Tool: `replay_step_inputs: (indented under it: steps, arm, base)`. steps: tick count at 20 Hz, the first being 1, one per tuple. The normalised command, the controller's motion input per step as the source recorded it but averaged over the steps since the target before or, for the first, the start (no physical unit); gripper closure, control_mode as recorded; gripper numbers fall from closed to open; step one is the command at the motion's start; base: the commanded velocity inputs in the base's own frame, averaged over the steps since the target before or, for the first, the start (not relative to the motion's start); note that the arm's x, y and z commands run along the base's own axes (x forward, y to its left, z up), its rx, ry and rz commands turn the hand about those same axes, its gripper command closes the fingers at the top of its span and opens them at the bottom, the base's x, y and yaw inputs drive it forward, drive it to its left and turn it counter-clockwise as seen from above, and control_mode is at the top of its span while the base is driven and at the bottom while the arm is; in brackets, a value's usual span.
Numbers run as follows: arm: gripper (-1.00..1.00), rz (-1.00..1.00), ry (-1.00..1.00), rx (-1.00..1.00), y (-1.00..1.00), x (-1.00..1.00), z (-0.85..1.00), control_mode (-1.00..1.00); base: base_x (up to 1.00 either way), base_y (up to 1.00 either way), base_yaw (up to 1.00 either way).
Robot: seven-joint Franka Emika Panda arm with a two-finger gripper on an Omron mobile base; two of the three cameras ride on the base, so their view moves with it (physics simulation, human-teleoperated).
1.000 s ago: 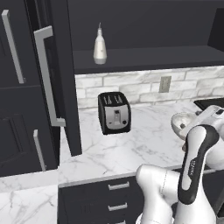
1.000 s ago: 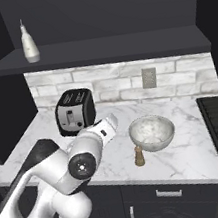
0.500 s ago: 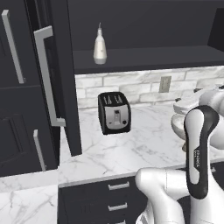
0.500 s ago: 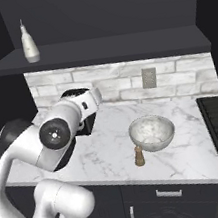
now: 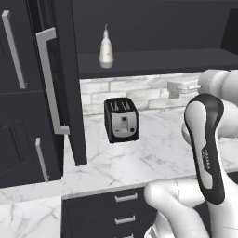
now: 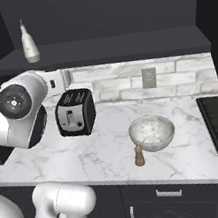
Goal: Retrieve the bottle and the shaker from the cabinet and place them next to the mixing bowl on the counter. Then add garlic from the fridge to the mixing bowl.
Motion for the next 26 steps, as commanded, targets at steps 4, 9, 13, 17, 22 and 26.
replay_step_inputs:
  steps: [4,9,13,17,22,26]
  arm:
    - [-1.00,0.00,0.02,0.19,0.74,0.00,0.39,-1.00]
    - [-1.00,0.00,0.05,0.15,0.70,0.00,0.25,-1.00]
    - [-1.00,0.00,0.03,0.11,0.46,0.09,0.20,-1.00]
    - [-1.00,0.00,0.00,0.00,0.05,0.34,0.04,-1.00]
    - [-1.00,0.02,0.00,-0.15,-0.01,0.12,0.07,-1.00]
    - [-1.00,0.04,0.00,-0.36,0.00,0.00,0.06,-1.00]
  base:
    - [0.00,0.00,0.00]
    - [0.00,0.00,0.00]
    - [0.00,0.00,0.00]
    - [0.00,0.00,0.00]
    - [0.00,0.00,0.00]
    - [0.00,0.00,0.00]
